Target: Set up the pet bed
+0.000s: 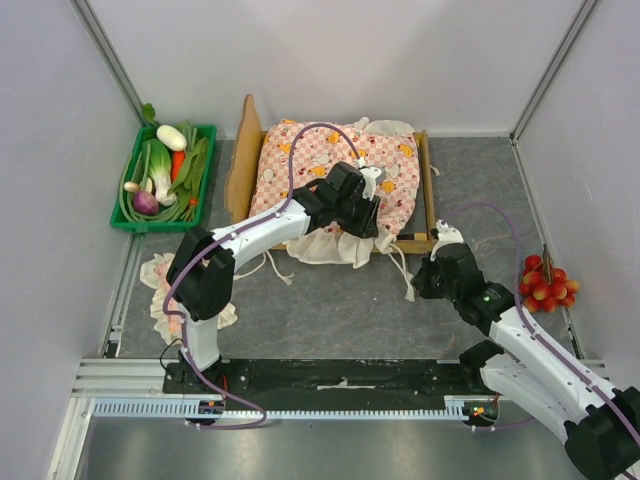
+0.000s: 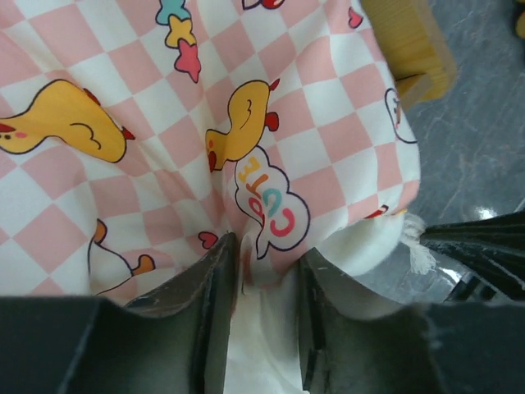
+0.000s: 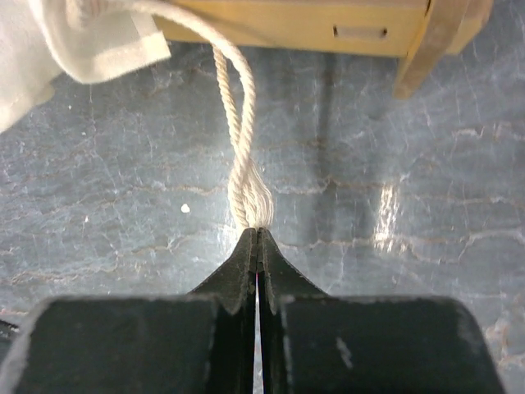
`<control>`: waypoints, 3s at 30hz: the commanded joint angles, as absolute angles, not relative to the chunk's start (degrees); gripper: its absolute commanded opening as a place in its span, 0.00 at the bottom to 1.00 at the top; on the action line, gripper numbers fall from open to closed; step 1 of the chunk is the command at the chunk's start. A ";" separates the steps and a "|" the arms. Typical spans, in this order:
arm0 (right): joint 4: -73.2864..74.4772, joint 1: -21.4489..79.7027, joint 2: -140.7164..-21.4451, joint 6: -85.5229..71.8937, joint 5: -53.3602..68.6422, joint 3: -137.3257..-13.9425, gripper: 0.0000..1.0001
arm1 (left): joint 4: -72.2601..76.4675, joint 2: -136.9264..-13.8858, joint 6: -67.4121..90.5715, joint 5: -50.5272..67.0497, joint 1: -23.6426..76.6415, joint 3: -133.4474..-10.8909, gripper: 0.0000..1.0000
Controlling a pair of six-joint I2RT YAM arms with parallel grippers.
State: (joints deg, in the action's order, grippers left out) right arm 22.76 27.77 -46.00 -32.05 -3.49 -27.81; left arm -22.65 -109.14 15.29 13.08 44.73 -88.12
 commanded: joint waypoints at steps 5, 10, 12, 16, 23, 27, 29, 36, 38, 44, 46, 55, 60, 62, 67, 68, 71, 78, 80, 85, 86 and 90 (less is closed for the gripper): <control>39.28 28.65 -41.14 -37.35 -5.89 -36.73 0.00 | -22.94 -103.89 17.58 14.34 44.91 -92.99 0.59; 47.34 29.27 -41.92 -36.04 -7.02 -42.44 0.00 | -24.08 -100.29 18.54 10.20 44.82 -92.20 0.67; 50.35 29.27 -42.01 -36.03 -8.87 -43.76 0.00 | -24.17 -98.97 19.24 9.32 44.91 -91.41 0.68; 56.76 29.27 -42.63 -36.21 -9.22 -49.02 0.00 | -23.56 -94.94 20.74 9.75 45.52 -87.99 0.68; 61.43 29.27 -43.51 -34.11 -6.67 -49.75 0.00 | -13.20 -91.23 28.38 10.73 53.42 -74.03 0.68; 60.91 29.27 -41.14 -33.75 -4.14 -47.29 0.00 | -9.32 -91.93 32.68 10.63 56.16 -70.23 0.68; 59.94 29.36 -40.70 -33.31 -0.19 -45.27 0.00 | -7.83 -92.28 35.31 10.90 57.30 -68.48 0.67; 55.92 29.36 -39.38 -33.65 4.47 -41.05 0.00 | 4.01 -96.06 45.42 13.10 60.03 -65.75 0.68; 53.89 29.36 -39.02 -34.54 5.45 -39.91 0.00 | 8.93 -96.50 52.60 12.92 60.21 -62.68 0.68; 48.87 29.36 -37.53 -36.38 6.94 -35.43 0.00 | 21.53 -100.37 65.29 11.42 60.38 -56.78 0.68; 47.99 29.36 -36.48 -36.74 6.94 -34.90 0.00 | 22.93 -101.24 67.31 10.38 61.34 -56.43 0.68; 44.91 29.36 -33.05 -39.37 7.65 -32.08 0.00 | 30.76 -105.38 75.05 9.49 62.23 -55.02 0.64; 43.77 29.27 -31.82 -40.25 7.56 -31.12 0.00 | 31.72 -105.82 76.81 9.67 62.67 -53.71 0.59; 43.33 29.27 -31.55 -40.60 7.47 -30.68 0.00 | 31.82 -105.73 77.78 9.32 62.67 -53.09 0.58; 42.98 29.36 -30.85 -41.22 7.56 -30.15 0.00 | 33.31 -106.43 80.41 8.88 62.75 -51.77 0.54; 42.98 29.36 -30.68 -41.31 7.65 -30.15 0.00 | 33.83 -106.52 80.68 8.88 62.84 -51.59 0.51; 42.98 29.36 -30.41 -41.48 7.65 -29.88 0.00 | 34.45 -107.22 80.86 9.05 62.84 -51.85 0.43; 42.45 29.35 -30.41 -41.66 7.82 -29.36 0.00 | 35.86 -108.54 81.12 10.64 63.02 -52.65 0.28; 42.36 29.35 -30.50 -41.66 7.91 -29.27 0.00 | 36.21 -108.46 81.39 10.37 62.93 -52.38 0.27; 42.45 29.36 -30.32 -41.57 8.09 -29.18 0.00 | 36.91 -108.90 81.39 10.20 62.93 -52.47 0.05; 42.54 29.36 -30.32 -41.57 8.17 -29.18 0.00 | 36.91 -108.90 81.39 10.28 62.93 -52.38 0.02; 42.89 29.27 -30.15 -40.96 7.48 -30.58 0.21 | 37.09 -108.63 81.12 9.49 62.76 -51.16 0.02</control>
State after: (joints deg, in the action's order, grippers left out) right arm 44.12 29.15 -30.81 -41.04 7.51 -29.32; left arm 34.17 -108.25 79.90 10.61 62.50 -51.86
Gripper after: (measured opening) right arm 0.117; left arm 0.027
